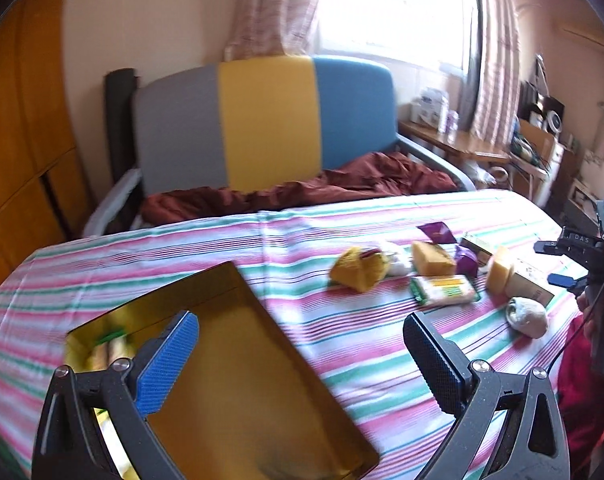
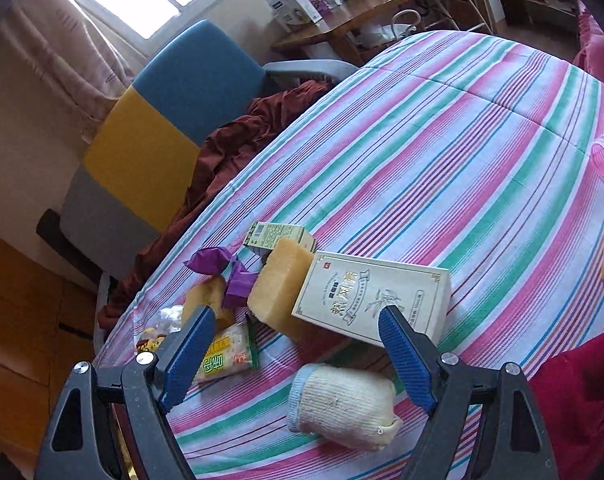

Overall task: Organize objects
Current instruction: 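Move the left gripper to the yellow knit hat and grasp it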

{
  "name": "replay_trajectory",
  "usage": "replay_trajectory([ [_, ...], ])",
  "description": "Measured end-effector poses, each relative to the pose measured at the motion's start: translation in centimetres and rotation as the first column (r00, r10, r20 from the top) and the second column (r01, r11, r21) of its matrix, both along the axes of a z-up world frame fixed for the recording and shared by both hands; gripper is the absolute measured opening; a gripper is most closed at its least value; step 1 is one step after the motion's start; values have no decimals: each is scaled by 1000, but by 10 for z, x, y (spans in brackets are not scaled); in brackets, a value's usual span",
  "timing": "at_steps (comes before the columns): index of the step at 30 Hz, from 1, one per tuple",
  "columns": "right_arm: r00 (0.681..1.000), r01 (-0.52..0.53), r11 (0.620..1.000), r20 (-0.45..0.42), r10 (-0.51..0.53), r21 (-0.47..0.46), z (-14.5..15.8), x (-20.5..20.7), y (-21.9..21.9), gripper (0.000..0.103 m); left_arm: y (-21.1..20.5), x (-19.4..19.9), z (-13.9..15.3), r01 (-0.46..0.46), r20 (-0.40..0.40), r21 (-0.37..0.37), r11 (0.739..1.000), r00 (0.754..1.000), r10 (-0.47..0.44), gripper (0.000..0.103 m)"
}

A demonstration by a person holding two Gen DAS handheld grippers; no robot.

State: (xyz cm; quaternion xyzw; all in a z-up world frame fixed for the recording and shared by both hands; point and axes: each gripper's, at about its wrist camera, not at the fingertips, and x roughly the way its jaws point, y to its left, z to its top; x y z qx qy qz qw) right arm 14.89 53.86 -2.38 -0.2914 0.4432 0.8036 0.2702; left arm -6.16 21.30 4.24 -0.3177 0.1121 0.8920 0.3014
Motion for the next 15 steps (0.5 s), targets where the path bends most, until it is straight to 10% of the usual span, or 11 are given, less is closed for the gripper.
replay_trajectory([
  [15, 995, -96, 995, -36, 96, -5, -1, -7, -11, 85, 127, -82, -66, 64, 230, -102, 993, 972, -39, 103],
])
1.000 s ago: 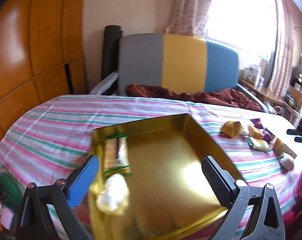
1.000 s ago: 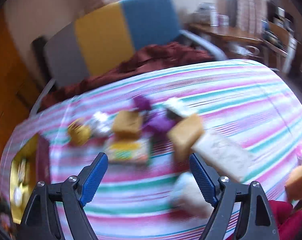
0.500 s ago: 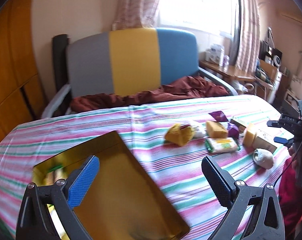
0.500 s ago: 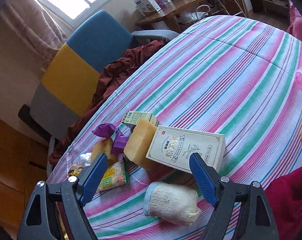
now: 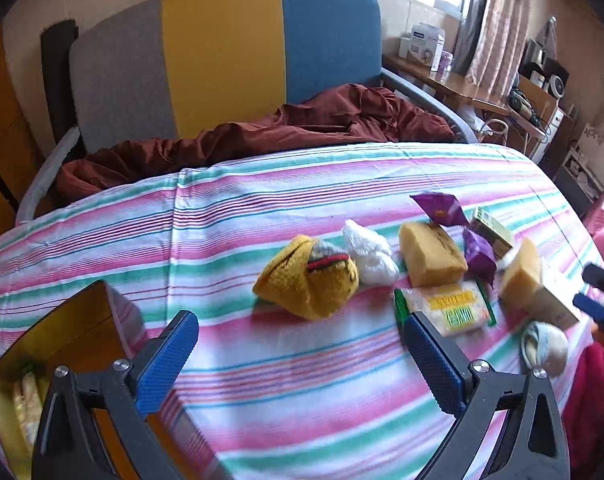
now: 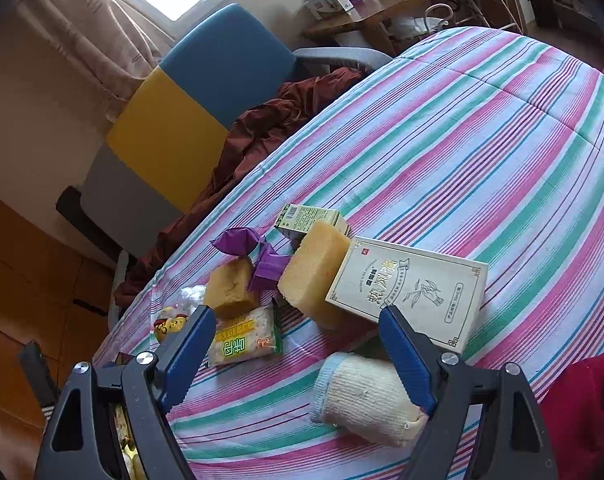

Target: Organize objects

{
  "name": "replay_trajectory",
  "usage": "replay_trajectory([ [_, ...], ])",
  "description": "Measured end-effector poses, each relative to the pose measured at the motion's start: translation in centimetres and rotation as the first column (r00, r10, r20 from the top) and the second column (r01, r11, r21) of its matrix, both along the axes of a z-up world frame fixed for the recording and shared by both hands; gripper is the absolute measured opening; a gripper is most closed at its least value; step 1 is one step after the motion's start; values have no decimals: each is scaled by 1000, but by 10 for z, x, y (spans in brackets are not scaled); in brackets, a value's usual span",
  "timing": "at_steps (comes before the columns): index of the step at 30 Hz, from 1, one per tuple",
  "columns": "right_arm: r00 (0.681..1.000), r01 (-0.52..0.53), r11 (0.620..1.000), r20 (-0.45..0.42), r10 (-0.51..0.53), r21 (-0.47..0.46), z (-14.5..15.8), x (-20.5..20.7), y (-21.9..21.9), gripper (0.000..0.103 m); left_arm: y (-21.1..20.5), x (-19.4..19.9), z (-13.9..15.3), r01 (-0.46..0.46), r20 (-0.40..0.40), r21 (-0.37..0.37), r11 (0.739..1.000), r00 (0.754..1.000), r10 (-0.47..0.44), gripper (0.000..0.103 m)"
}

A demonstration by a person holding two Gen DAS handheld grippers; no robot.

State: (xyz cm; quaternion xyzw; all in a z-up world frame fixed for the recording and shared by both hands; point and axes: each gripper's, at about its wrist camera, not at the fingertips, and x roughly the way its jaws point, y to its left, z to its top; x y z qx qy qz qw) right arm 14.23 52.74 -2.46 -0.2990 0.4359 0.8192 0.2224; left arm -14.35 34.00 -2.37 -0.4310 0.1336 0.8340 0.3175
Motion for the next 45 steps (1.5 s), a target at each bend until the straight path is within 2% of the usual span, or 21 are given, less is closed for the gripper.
replay_trajectory([
  [4, 1000, -11, 1000, -15, 11, -13, -1, 0, 1, 85, 16, -23, -11, -44, 50, 19, 999, 998, 43, 103],
  [7, 1000, -14, 1000, -24, 13, -24, -1, 0, 1, 85, 28, -35, -16, -67, 51, 24, 997, 997, 66, 103],
  [13, 999, -17, 999, -37, 16, -35, -2, 0, 1, 85, 42, -54, -43, -102, 116, -2, 995, 988, 102, 103],
  [14, 999, -16, 999, -35, 15, -35, -2, 0, 1, 85, 40, -56, -47, -112, 131, -4, 994, 985, 112, 97],
  [15, 999, -16, 999, -34, 14, -34, -2, -1, 1, 85, 39, -57, -51, -121, 141, -12, 993, 983, 122, 72],
  [16, 999, -15, 999, -33, 14, -33, -2, -1, 1, 85, 38, -57, -56, -122, 157, -19, 992, 980, 124, 67],
  [17, 999, -15, 999, -31, 14, -31, -2, -1, 1, 85, 36, -56, -58, -120, 170, -6, 993, 978, 120, 67],
  [21, 1000, -8, 1000, -24, 8, -20, -1, -1, 2, 85, 34, -44, -54, -91, 150, 2, 996, 985, 89, 54],
  [26, 999, 19, 999, -26, -20, -35, -2, 4, 6, 85, 32, -23, -48, -54, 124, -24, 998, 991, 57, 50],
  [33, 998, 58, 997, -19, -59, -46, -4, 9, 9, 85, 23, 42, -41, 58, 92, -36, 998, 994, -54, 47],
  [37, 998, 54, 998, 38, -53, -20, -2, 6, 9, 85, 12, 90, -39, 127, 97, -6, 992, 987, -126, 47],
  [40, 993, -17, 999, 120, 12, 43, 8, 1, 11, 85, 6, 124, -38, 197, 83, 9, 980, 977, -197, 47],
  [43, 966, -121, 986, 241, 91, 112, 19, -6, 18, 85, 3, 148, -41, 259, 74, 16, 966, 963, -259, 47],
  [45, 926, -203, 967, 350, 138, 156, 19, -14, 23, 85, 2, 158, -46, 283, 75, 20, 959, 956, -284, 47],
])
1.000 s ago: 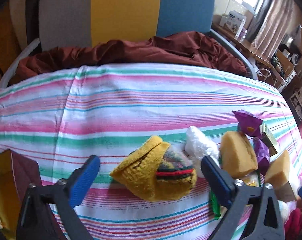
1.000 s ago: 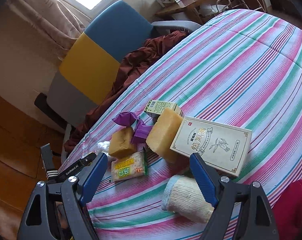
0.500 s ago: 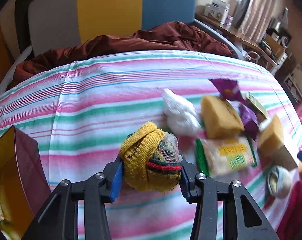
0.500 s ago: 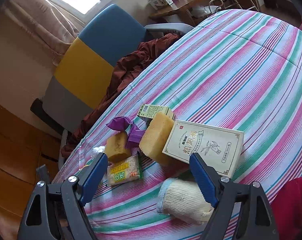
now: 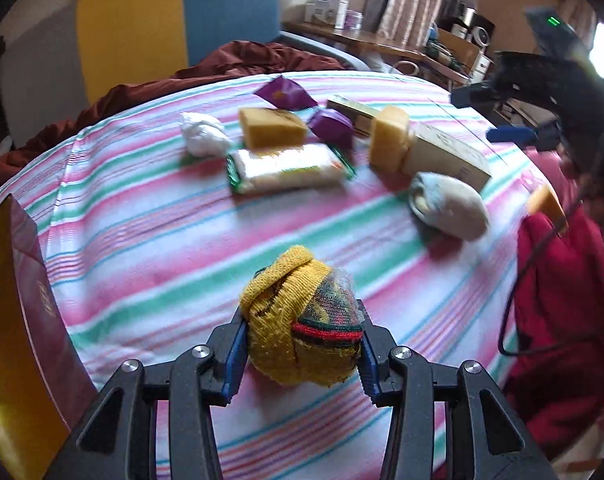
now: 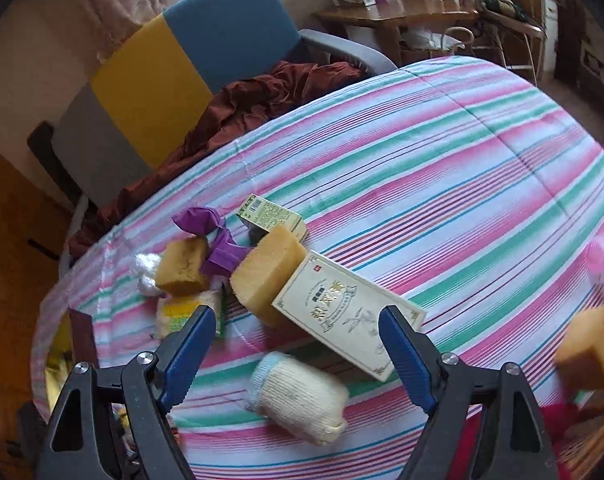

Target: Organize objects

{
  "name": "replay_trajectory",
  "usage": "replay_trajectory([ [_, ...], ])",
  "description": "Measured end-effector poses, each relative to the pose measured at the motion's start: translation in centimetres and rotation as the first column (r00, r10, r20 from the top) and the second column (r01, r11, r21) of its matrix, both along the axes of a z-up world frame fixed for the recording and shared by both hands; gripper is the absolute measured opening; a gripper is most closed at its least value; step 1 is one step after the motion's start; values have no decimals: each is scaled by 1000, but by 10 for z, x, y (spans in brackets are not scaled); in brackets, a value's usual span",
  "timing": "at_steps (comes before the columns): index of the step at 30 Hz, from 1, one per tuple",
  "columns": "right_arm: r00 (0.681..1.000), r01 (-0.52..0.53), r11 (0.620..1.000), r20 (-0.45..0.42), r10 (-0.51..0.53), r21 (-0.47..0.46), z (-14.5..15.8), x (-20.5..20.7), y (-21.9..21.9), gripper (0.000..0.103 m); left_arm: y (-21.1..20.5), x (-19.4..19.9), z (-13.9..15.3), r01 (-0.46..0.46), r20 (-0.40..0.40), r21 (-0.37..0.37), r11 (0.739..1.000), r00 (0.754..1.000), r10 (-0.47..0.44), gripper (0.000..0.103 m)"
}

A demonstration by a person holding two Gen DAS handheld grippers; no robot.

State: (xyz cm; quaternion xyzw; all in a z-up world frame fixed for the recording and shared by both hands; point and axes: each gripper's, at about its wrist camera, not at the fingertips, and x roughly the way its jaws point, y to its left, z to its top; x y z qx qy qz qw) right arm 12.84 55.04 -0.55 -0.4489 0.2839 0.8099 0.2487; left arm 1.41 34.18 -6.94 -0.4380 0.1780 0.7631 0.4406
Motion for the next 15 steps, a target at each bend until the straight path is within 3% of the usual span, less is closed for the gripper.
replay_trajectory([
  [5, 977, -109, 992, 190, 95, 64, -21, -17, 5, 85, -5, 0, -3, -5, 0, 23, 1000, 1000, 5, 47],
  [11, 941, -172, 981, 307, 138, 86, -43, -36, 5, 83, -5, -5, -6, -16, 16, 32, 999, 1000, 15, 47],
  [15, 929, -197, 977, 333, 161, 78, -49, -39, 1, 56, -6, -4, -8, -28, 14, 38, 999, 1000, 27, 47],
])
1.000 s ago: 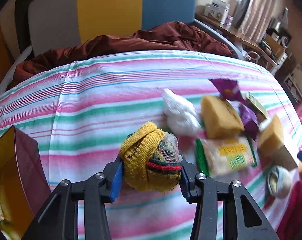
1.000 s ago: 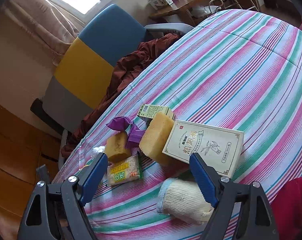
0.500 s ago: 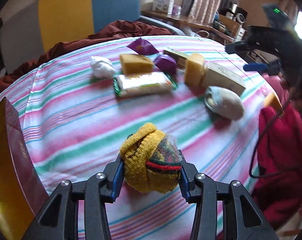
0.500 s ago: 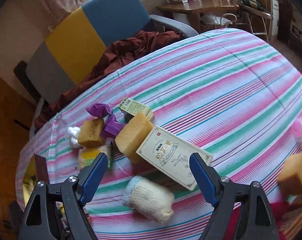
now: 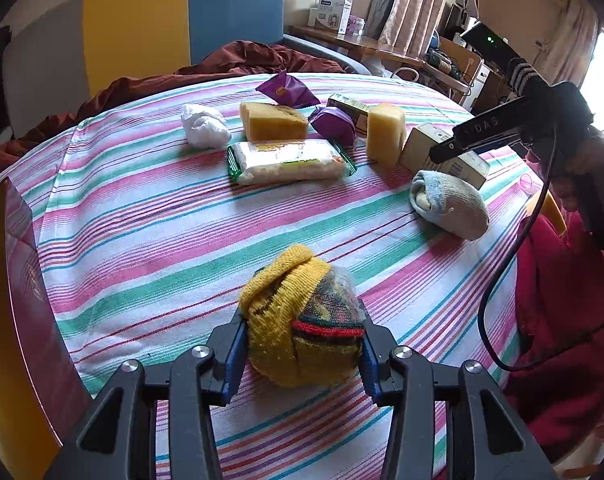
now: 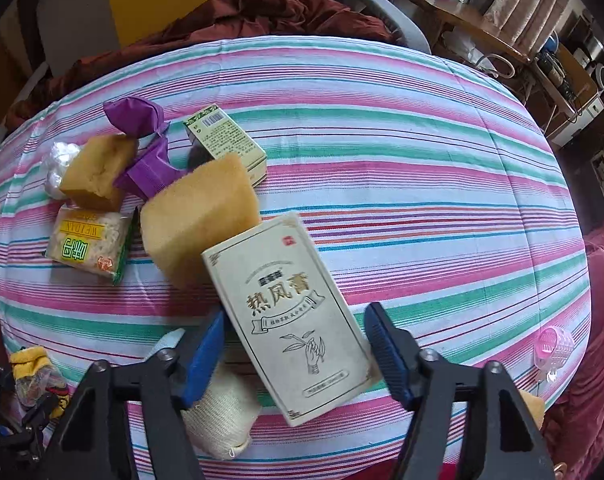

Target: Organize objects

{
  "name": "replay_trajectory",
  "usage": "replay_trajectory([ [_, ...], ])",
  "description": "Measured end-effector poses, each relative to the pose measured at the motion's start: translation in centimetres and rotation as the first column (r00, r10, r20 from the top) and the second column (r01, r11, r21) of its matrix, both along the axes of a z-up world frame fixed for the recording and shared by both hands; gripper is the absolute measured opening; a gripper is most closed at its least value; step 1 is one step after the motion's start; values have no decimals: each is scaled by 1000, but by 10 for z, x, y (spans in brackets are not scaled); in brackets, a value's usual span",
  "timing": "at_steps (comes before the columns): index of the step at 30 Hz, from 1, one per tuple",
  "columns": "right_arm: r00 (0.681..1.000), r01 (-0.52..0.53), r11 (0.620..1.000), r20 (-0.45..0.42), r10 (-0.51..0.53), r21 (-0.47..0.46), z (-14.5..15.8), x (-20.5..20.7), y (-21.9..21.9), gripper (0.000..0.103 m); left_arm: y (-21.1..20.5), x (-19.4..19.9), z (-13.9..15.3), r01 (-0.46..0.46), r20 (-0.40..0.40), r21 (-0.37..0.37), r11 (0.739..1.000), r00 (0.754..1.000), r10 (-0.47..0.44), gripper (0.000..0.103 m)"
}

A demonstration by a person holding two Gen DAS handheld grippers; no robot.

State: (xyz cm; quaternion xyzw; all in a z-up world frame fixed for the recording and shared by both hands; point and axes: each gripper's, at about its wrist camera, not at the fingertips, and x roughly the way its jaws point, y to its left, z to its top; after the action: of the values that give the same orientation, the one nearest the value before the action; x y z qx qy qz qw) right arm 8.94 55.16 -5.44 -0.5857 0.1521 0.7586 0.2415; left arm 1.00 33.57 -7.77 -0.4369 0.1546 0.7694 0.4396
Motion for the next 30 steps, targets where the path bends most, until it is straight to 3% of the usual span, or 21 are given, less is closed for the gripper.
replay_trajectory([
  [5, 999, 53, 999, 4, -53, -15, -3, 7, 8, 52, -1, 3, -1, -11, -24, 10, 1000, 1000, 11, 48],
  [11, 988, 147, 984, -29, -150, -100, -7, 24, 27, 51, -9, 10, 3, -18, -47, 29, 999, 999, 19, 46],
  [18, 978, 193, 973, -51, -201, -127, -6, 34, 36, 51, -31, 21, 25, -30, -74, 78, 996, 997, 36, 46],
  [30, 972, 226, 968, -43, -232, -114, -1, 40, 35, 51, -109, -3, 62, -195, -70, 159, 968, 976, 208, 46],
])
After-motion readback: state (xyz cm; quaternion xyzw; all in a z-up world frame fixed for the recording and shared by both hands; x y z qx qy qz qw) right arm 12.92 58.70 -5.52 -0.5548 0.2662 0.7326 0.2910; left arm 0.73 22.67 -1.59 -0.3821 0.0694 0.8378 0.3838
